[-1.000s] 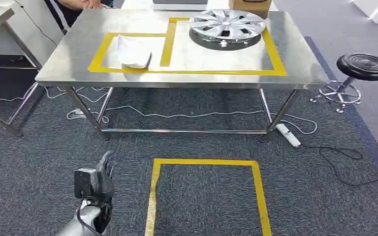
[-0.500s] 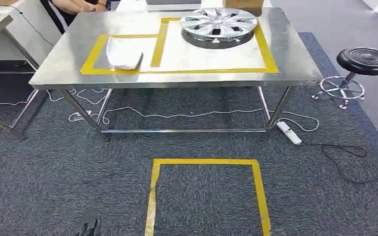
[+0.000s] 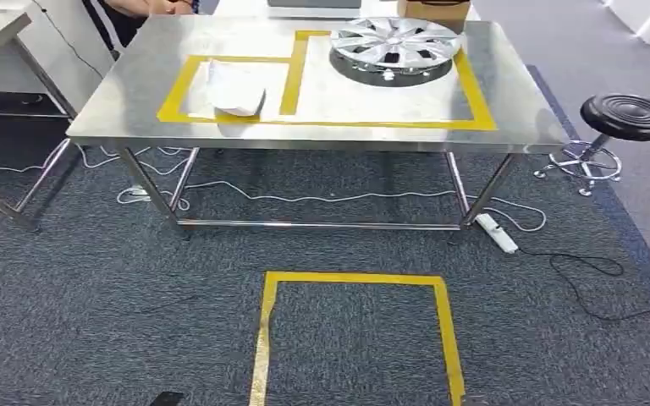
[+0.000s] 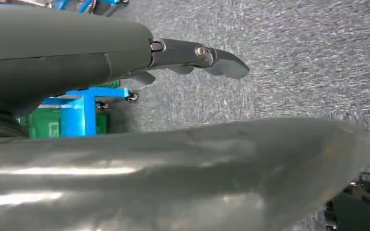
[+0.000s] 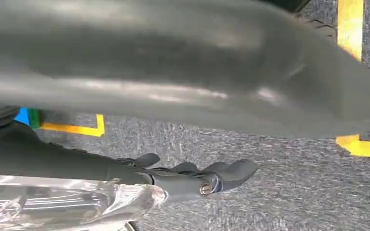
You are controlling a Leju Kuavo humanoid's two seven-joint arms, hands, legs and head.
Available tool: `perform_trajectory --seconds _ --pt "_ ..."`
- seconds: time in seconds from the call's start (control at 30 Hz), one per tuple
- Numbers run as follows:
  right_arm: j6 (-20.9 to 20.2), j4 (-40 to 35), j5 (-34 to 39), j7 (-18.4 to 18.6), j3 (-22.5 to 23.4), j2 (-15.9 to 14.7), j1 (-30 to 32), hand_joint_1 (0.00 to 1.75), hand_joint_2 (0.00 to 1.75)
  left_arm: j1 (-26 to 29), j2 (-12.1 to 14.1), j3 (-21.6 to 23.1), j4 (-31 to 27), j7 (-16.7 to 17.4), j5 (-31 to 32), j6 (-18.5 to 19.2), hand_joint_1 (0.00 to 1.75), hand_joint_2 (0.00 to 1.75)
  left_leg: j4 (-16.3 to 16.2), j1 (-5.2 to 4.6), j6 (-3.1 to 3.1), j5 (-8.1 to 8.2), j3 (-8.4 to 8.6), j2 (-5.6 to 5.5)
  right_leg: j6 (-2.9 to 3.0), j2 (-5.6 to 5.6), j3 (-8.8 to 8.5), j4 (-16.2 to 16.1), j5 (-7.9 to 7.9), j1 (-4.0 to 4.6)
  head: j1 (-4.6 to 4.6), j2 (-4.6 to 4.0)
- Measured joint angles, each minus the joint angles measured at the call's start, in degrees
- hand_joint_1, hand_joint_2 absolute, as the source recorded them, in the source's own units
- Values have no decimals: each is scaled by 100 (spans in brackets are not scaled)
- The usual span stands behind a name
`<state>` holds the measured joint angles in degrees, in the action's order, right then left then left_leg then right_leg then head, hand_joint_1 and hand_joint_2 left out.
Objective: Take the parts from the cabinet and place them on the table.
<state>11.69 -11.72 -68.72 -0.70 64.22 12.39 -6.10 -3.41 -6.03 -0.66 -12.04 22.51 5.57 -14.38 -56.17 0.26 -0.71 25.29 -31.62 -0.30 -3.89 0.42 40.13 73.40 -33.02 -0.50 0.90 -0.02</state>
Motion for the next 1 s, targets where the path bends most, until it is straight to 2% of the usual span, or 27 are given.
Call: perform_trajectory --seconds 0.03,0.07,0.1,0.17,0.2,0.23,0.33,0.37,0.4,0.43,0.5,0.53,0.57,0.6,0.63,0.67,0.7,0.73,0.77,0.83,0.87,0.9,0.93,1.0 --pt "22 0 2 -2 2 0 11 0 0 2 4 24 11 39 18 31 0 0 -1 -6 -1 0 0 3 -1 -1 117 265 -68 0 7 0" --pt "80 0 2 -22 4 0 22 0 0 3 11 48 19 102 108 102 0 0 -2 -10 -1 0 2 3 5 0 96 247 2 0 2 0" --pt "139 0 2 -50 7 0 22 0 0 8 15 96 26 142 246 172 0 0 -3 -13 0 0 5 1 20 0 -55 -43 193 0 4 0" --pt "254 -2 2 -105 11 0 1 0 0 9 15 296 31 162 685 313 0 0 -6 -13 9 4 20 -5 58 -2 -601 -1078 670 0 2 0" --pt "302 -2 4 -122 11 0 -10 0 0 6 15 501 31 162 960 354 0 0 -8 -17 31 8 22 -5 75 -3 -799 -1465 716 0 0 0" --pt "321 0 15 -129 11 0 -31 0 0 1 20 645 33 162 1194 358 0 0 -55 -60 70 23 -2 -13 99 9 -870 -1571 685 10 8 0" --pt "376 -2 22 -68 28 -2 -18 0 0 2 20 1102 44 109 1716 352 0 0 -20 -33 158 -20 -10 -14 186 21 -814 -1525 702 40 18 0" --pt "409 -2 11 -48 35 0 -5 0 0 -1 20 1235 48 109 1830 356 0 0 -40 -27 195 17 -25 -14 242 9 -829 -1572 737 -5 4 0" --pt "433 -2 -7 -39 39 0 -7 0 0 2 20 1360 50 118 1908 365 0 0 -140 -25 230 118 -63 -8 263 6 -827 -1577 746 -8 24 0" --pt "463 -2 -35 -39 42 0 -14 0 0 -3 11 1486 57 148 1969 385 0 0 -458 -22 258 343 -209 -8 290 5 -814 -1577 753 -13 61 0" --pt "509 -2 -63 -44 42 0 -6 0 0 -7 11 1661 72 207 2006 398 0 0 -1411 -7 294 806 -661 -8 303 -5 -789 -1576 756 -13 63 0" --pt "553 0 -79 -46 42 0 5 0 0 2 7 1707 74 216 2024 398 0 0 -1793 -7 306 918 -847 -8 305 -11 -779 -1575 758 -13 68 0" --pt "619 0 -85 -48 44 0 14 0 0 14 -7 1777 76 216 2066 415 0 0 -1883 1 311 874 -891 -7 303 -11 -778 -1574 759 -17 63 0" --pt "682 0 -85 -46 44 0 15 0 0 20 -7 1834 79 214 2120 444 0 0 -1714 10 312 700 -808 -7 300 -9 -779 -1573 760 -19 68 0" --pt "726 -2 -87 -44 46 0 13 0 0 19 -7 1889 79 203 2168 461 0 0 -1347 24 312 454 -624 -6 291 -6 -784 -1572 762 -24 66 0" --pt "765 0 -87 -35 46 2 9 0 0 10 -7 1945 79 188 2232 485 0 0 -829 37 317 185 -358 -4 270 3 -795 -1570 760 -36 66 0" --pt "791 0 -87 -24 46 2 9 0 0 3 -15 2009 79 166 2315 520 0 0 -383 54 329 13 -123 2 232 6 -800 -1566 755 -31 68 0" --pt "822 -2 -87 -2 46 0 7 0 0 -9 -46 2085 81 148 2394 562 0 0 -102 63 348 42 -1 0 181 13 -771 -1507 731 20 103 0" --pt "848 -2 -87 20 46 2 3 0 0 -30 -39 2157 83 144 2442 581 0 0 -114 58 241 75 -27 -37 150 15 -744 -1516 748 19 94 0" --pt "874 -2 -87 39 48 2 13 0 0 -12 -44 2240 85 138 2479 588 0 0 -106 23 169 78 -45 -35 85 13 -753 -1563 772 -5 74 0" --pt "896 -2 -87 68 48 2 11 0 0 -1 -46 2271 87 133 2479 573 0 0 -85 41 120 52 -42 -31 56 18 -756 -1560 770 -13 81 0" --pt "922 -2 -90 85 48 2 15 0 0 -2 -48 2297 87 129 2479 549 0 0 -76 53 86 42 -37 -18 29 8 -715 -1493 702 -18 68 0" --pt "946 -2 -90 107 50 2 10 0 0 -10 -46 2317 87 125 2479 520 0 0 -77 50 41 41 -39 -16 8 -7 -594 -1222 504 -17 24 0" --pt "953 -2 -87 133 48 2 6 0 0 -13 -50 2350 90 111 2479 490 0 0 -78 29 12 47 -41 -12 -12 -6 -152 -229 38 -17 2 0"
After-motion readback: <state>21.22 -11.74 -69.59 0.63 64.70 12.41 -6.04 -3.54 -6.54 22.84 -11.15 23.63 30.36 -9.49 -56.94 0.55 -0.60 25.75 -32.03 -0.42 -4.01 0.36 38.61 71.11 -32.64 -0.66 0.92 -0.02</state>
